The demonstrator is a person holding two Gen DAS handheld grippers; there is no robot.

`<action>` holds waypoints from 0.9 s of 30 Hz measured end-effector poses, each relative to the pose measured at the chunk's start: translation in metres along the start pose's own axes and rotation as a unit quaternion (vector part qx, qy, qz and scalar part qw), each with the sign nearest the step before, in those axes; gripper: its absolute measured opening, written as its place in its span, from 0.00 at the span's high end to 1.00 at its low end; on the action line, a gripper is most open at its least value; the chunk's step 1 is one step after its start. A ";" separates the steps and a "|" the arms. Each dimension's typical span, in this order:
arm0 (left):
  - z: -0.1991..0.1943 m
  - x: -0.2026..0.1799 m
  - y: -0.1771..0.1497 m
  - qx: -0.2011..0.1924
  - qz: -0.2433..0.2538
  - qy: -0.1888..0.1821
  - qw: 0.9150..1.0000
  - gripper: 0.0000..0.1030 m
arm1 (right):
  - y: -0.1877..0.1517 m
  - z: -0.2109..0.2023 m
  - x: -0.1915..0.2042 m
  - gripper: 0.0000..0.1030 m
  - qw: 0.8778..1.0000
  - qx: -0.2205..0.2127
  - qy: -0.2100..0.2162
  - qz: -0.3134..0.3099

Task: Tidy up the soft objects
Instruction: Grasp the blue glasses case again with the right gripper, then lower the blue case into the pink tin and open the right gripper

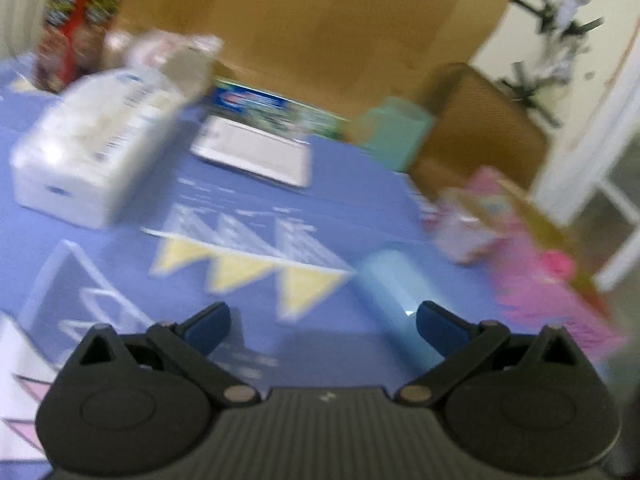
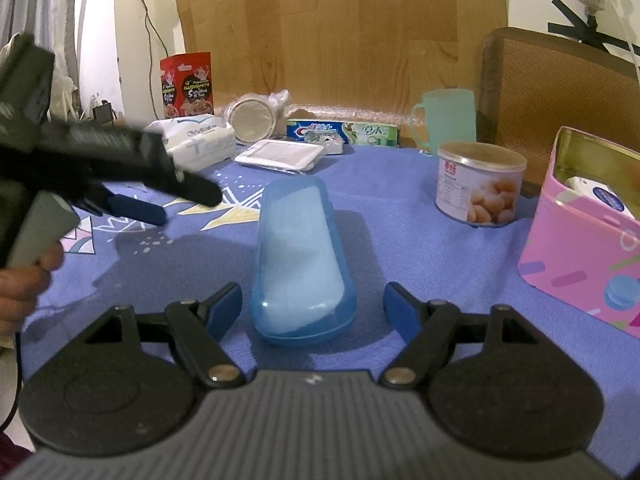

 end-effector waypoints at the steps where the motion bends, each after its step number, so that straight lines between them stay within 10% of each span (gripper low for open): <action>1: 0.000 -0.006 -0.001 0.007 -0.001 -0.016 1.000 0.00 | 0.000 0.000 0.000 0.23 1.000 0.000 0.002 -0.004; 4: 0.011 -0.024 -0.007 0.044 0.005 -0.045 0.998 0.11 | -0.002 0.003 0.001 0.46 1.000 0.008 0.003 -0.010; 8: 0.023 -0.052 -0.013 0.062 0.038 -0.074 0.995 0.37 | -0.002 0.003 0.004 0.47 1.000 0.008 -0.002 -0.027; 13: 0.019 -0.090 -0.001 0.060 0.053 -0.108 0.991 0.46 | 0.002 -0.015 -0.006 0.47 0.999 -0.035 -0.031 -0.010; 21: -0.006 -0.214 0.031 -0.022 0.171 -0.179 0.968 0.46 | 0.034 -0.104 -0.049 0.47 0.975 -0.165 -0.146 -0.010; 27: 0.036 -0.299 0.035 -0.062 0.229 -0.165 0.957 0.22 | 0.041 -0.119 -0.119 0.46 0.944 -0.157 -0.289 -0.013</action>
Point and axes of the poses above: each gripper's, at about its wrist camera, not at the fingertips, and z roughly the way its jaws point, x to its left, y to its top, the point moved 6 cm from there along z, roughly the way its jaws point, and after that the axes turned 13 degrees about y, right-handed, at the moved point
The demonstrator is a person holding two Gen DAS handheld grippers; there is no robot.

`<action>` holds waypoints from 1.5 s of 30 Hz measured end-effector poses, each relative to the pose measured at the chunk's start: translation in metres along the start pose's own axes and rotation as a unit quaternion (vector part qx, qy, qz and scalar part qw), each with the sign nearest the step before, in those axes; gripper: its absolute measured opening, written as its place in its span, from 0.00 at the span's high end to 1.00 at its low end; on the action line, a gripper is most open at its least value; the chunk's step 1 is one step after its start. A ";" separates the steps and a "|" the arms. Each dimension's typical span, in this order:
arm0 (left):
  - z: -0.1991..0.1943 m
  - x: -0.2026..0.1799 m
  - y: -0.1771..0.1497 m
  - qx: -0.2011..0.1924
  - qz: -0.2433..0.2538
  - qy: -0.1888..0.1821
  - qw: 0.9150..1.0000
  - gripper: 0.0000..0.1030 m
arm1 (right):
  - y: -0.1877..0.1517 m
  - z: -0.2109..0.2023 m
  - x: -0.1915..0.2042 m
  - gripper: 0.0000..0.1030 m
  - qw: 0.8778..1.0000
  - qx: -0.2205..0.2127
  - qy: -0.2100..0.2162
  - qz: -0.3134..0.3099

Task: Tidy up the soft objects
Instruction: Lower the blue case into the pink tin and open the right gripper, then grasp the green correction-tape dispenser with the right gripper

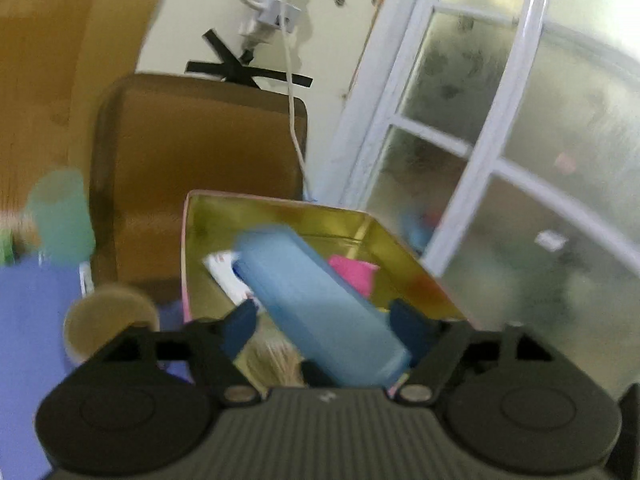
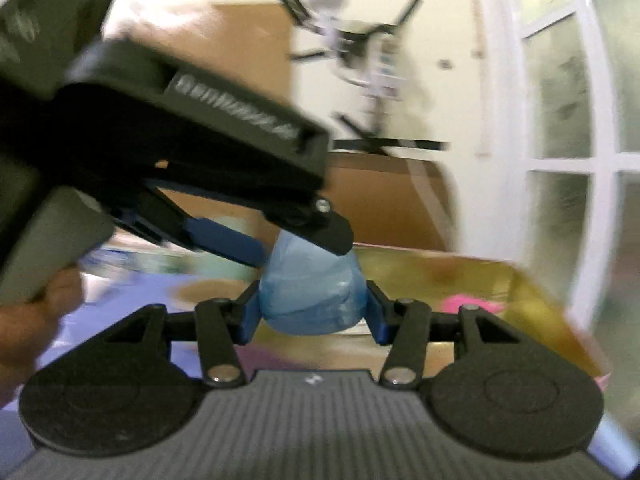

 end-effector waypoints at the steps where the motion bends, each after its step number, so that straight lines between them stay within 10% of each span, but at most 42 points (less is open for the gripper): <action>1: 0.008 -0.003 -0.002 -0.001 0.011 0.020 1.000 0.23 | -0.005 0.010 -0.011 0.45 0.999 0.020 -0.034 -0.014; 3: 0.011 -0.001 -0.008 0.006 0.008 0.027 1.000 0.24 | -0.013 0.017 -0.026 0.44 0.996 0.038 -0.076 -0.008; 10: -0.047 0.063 -0.041 -0.041 -0.002 0.050 0.998 0.14 | -0.022 -0.011 -0.024 0.39 0.999 -0.002 -0.029 0.039; 19: -0.112 0.232 -0.121 -0.025 -0.040 0.290 0.956 0.07 | 0.001 0.011 0.062 0.39 0.988 0.015 0.148 0.047; 25: -0.140 0.278 -0.143 -0.061 -0.160 0.262 0.950 0.07 | 0.019 0.095 0.146 0.39 0.957 0.102 0.262 0.072; 38: -0.154 0.288 -0.145 -0.095 -0.207 0.215 0.950 0.06 | 0.024 0.302 0.269 0.12 0.922 0.267 0.276 0.058; 45: -0.153 0.285 -0.145 -0.096 -0.202 0.209 0.952 0.03 | 0.016 0.345 0.293 0.00 0.931 0.283 0.232 -0.006</action>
Point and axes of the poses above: each gripper's, at about its wrist camera, not at the fingertips, and z roughly the way its jaws point, x to its left, y to its top, the point moved 6 cm from there along z, roughly the way its jaws point, and after that the axes turned 13 degrees about y, right-handed, at the moved point
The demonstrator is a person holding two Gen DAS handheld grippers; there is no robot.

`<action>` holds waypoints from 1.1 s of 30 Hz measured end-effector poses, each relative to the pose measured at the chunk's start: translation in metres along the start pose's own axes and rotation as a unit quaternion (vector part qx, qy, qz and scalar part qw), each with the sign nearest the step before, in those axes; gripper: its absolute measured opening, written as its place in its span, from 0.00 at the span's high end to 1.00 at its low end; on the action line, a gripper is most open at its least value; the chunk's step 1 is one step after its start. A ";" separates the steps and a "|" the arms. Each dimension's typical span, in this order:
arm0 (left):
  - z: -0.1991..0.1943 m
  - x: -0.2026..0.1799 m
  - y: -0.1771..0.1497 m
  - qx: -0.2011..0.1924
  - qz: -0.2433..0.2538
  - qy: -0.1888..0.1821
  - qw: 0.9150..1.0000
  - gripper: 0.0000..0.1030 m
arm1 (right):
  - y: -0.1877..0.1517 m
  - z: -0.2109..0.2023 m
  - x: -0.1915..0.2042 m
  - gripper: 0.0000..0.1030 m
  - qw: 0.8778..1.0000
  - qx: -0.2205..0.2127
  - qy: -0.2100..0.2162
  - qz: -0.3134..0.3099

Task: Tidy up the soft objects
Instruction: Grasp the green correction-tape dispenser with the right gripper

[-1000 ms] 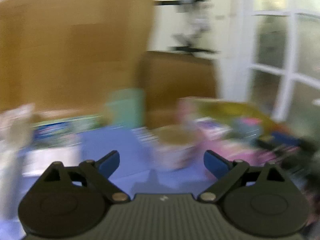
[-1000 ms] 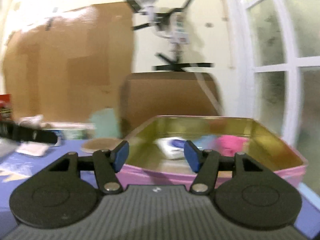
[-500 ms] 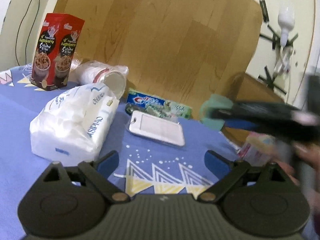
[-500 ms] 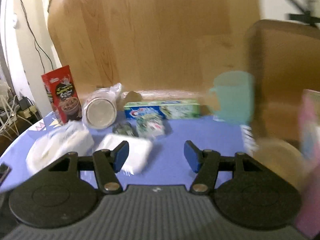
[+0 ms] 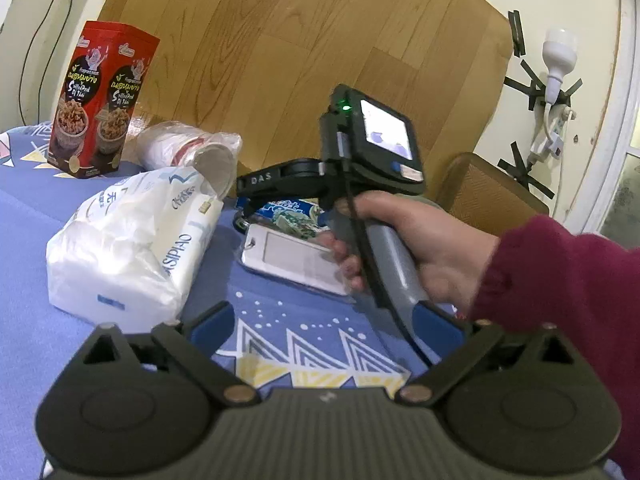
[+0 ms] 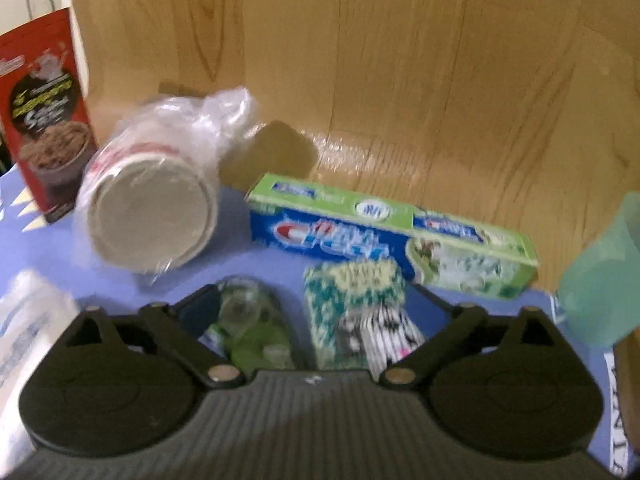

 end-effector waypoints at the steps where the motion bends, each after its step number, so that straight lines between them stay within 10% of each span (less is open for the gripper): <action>1: 0.000 0.001 0.000 0.000 -0.001 0.000 1.000 0.03 | 0.001 0.004 -0.003 0.00 1.000 0.003 0.003 0.005; 6: 0.002 0.005 0.002 0.004 -0.010 0.000 1.000 0.03 | 0.001 0.014 -0.031 0.00 0.992 0.017 0.059 0.106; 12: 0.001 0.006 0.002 0.003 -0.015 0.005 1.000 0.03 | -0.014 -0.019 -0.035 0.43 0.990 0.019 0.100 0.094; 21: -0.004 0.013 0.005 -0.009 -0.037 0.013 0.999 0.00 | -0.068 -0.084 -0.005 0.44 0.986 0.022 0.156 0.050; 27: -0.004 0.018 0.007 -0.008 -0.050 0.013 0.999 0.00 | -0.111 -0.142 0.001 0.59 0.991 -0.016 0.130 0.027; 30: -0.005 0.015 0.006 -0.011 -0.044 0.016 0.999 0.00 | -0.138 -0.178 0.006 0.97 0.995 -0.057 0.067 -0.039; 33: -0.004 0.012 0.005 -0.006 -0.036 0.013 0.999 0.00 | -0.163 -0.203 0.010 0.98 0.991 -0.080 0.009 -0.106</action>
Point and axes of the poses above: each gripper's, at about its wrist camera, not at the fingertips, and z roughly the way its jaws point, x to its left, y to its top, the point moved 6 cm from there along z, roughly the way its jaws point, and after that the axes turned 13 degrees about y, right-handed, at the moved point
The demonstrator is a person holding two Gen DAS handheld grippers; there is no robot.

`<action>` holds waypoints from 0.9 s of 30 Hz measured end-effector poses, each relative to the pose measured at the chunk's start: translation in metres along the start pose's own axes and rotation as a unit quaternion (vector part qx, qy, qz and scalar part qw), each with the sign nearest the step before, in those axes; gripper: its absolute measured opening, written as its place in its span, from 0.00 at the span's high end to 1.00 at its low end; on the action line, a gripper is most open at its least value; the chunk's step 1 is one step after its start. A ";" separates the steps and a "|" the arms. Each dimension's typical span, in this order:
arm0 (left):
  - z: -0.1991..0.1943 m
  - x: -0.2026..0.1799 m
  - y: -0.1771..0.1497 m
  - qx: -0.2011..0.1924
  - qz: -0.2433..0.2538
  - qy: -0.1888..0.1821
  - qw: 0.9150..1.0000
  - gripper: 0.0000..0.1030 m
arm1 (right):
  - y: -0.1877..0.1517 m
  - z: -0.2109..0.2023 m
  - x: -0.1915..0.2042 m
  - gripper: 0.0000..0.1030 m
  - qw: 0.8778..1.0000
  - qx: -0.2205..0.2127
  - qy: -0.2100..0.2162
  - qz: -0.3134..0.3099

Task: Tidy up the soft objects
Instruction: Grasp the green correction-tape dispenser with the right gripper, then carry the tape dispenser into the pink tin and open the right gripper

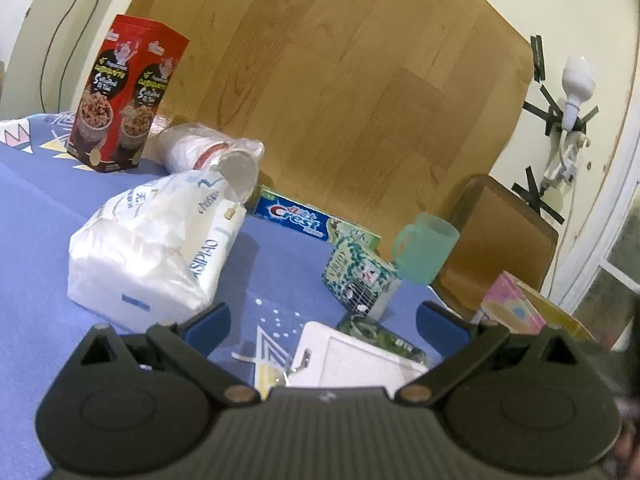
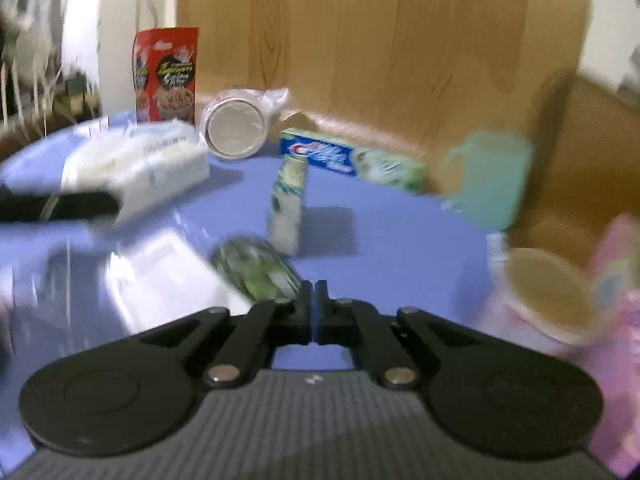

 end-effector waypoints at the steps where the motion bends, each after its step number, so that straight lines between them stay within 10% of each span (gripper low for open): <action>1: 0.000 -0.001 -0.001 0.001 0.004 0.000 1.000 0.00 | -0.007 -0.007 -0.001 0.98 1.000 -0.002 -0.010 -0.016; 9: 0.001 -0.001 -0.003 0.008 0.012 0.025 1.000 0.00 | -0.006 -0.010 -0.019 0.84 0.999 -0.017 0.024 0.045; 21: 0.005 0.000 -0.002 0.014 0.006 0.014 1.000 0.00 | 0.009 0.057 0.003 0.26 0.996 0.027 0.088 -0.022; 24: 0.003 -0.001 -0.002 0.010 0.009 0.012 1.000 0.00 | 0.018 0.072 -0.002 0.31 0.994 0.038 0.106 0.006; 27: 0.002 0.000 -0.002 0.007 0.005 0.012 1.000 0.00 | 0.020 0.068 -0.001 0.62 0.994 0.036 0.105 0.022</action>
Point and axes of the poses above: each gripper's, at about its wrist camera, not at the fingertips, and z roughly the way its jaws point, x to its left, y to its top, the point moved 6 cm from there along z, roughly the way its jaws point, and after that the axes turned 13 degrees about y, right-handed, at the moved point
